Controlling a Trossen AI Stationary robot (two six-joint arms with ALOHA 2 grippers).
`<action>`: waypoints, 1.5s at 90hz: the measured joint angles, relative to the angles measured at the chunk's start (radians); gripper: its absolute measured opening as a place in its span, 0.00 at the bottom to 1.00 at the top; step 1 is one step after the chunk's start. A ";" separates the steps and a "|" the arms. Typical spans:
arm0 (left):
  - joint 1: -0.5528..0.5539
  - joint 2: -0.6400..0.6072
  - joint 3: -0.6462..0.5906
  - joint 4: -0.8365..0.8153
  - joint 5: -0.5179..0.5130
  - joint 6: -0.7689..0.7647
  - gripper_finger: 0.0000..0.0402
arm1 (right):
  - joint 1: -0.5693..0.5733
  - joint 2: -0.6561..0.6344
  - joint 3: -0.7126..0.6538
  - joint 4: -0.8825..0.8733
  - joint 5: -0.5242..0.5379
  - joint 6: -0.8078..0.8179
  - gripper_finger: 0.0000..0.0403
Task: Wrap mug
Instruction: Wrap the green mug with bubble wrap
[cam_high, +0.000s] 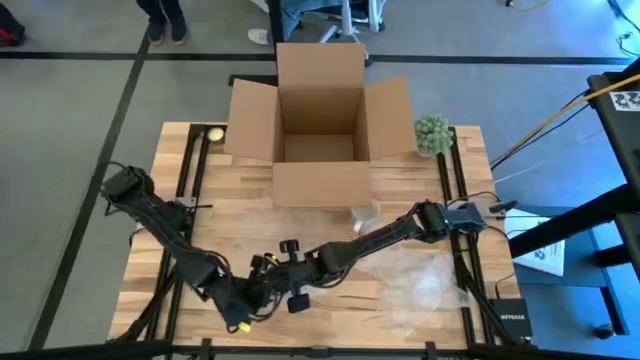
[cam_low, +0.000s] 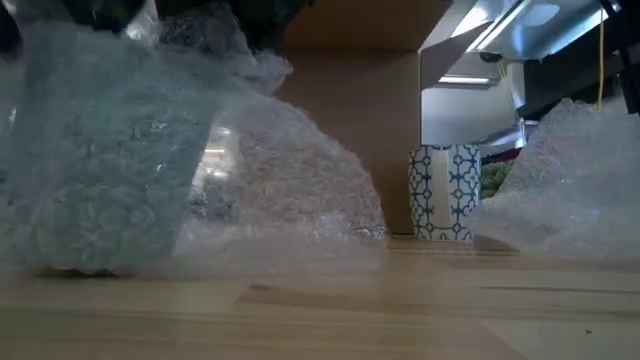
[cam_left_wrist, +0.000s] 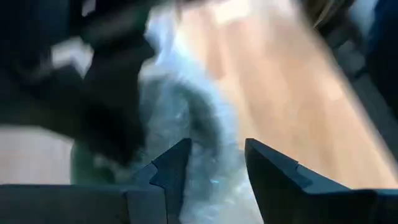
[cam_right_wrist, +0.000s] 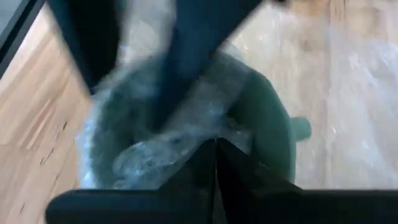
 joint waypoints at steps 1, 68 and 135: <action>0.002 0.001 0.000 -0.003 0.000 -0.004 0.34 | 0.000 0.000 0.000 0.000 0.000 0.000 0.00; -0.005 0.046 0.037 -0.024 0.018 0.060 0.34 | 0.001 -0.003 0.002 -0.021 -0.010 0.009 0.00; -0.008 -0.003 0.142 -0.194 -0.100 0.090 0.34 | 0.000 -0.005 0.001 -0.040 -0.024 0.001 0.00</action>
